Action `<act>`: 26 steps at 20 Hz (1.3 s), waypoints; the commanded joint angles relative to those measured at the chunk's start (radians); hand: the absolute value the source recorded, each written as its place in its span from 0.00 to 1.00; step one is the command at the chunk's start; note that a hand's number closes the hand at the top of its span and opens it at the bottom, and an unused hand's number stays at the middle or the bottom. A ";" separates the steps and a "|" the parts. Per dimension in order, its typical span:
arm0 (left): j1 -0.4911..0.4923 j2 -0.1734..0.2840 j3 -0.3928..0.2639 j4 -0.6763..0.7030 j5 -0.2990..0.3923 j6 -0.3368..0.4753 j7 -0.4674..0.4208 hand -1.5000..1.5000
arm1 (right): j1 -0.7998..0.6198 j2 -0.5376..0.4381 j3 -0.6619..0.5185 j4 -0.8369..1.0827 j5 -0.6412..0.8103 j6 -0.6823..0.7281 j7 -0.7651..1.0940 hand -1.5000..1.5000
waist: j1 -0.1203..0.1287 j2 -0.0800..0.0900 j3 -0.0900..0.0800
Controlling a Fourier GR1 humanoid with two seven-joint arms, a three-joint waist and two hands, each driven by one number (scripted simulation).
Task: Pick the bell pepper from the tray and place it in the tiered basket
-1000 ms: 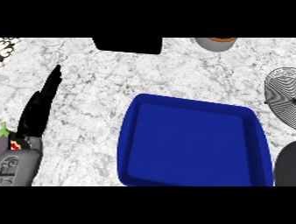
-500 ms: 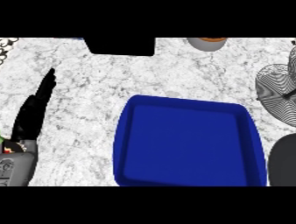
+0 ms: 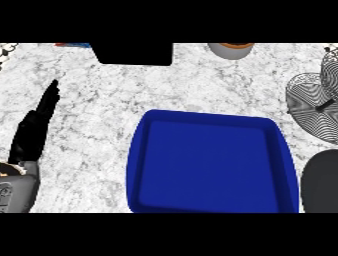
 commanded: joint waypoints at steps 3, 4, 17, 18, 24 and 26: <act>-0.006 0.011 0.001 -0.008 -0.004 -0.009 0.016 0.50 | 0.079 0.062 -0.122 -0.057 -0.078 -0.172 0.202 0.00 | -0.007 0.006 0.012; 0.021 -0.018 -0.016 -0.017 -0.007 0.004 0.004 0.50 | 0.090 0.078 -0.128 -0.064 -0.076 -0.182 0.210 0.00 | -0.005 0.004 0.011; 0.019 -0.040 -0.033 -0.009 -0.038 0.029 0.011 0.50 | 0.178 0.136 -0.105 -0.334 0.096 -0.397 0.202 0.00 | -0.018 -0.002 0.010; 0.028 -0.005 0.000 -0.027 -0.002 -0.006 0.013 0.50 | 0.144 0.134 -0.084 -0.374 0.141 -0.337 0.228 0.00 | -0.016 -0.009 0.008; 0.049 0.001 0.016 -0.003 -0.007 0.004 -0.008 0.50 | 0.164 0.239 -0.152 -0.572 0.204 -0.280 0.314 0.00 | -0.047 -0.020 0.007; 0.047 0.003 0.019 -0.041 -0.004 0.007 0.031 0.50 | 0.142 0.288 -0.174 -0.659 0.203 -0.239 0.308 0.00 | -0.053 -0.032 0.007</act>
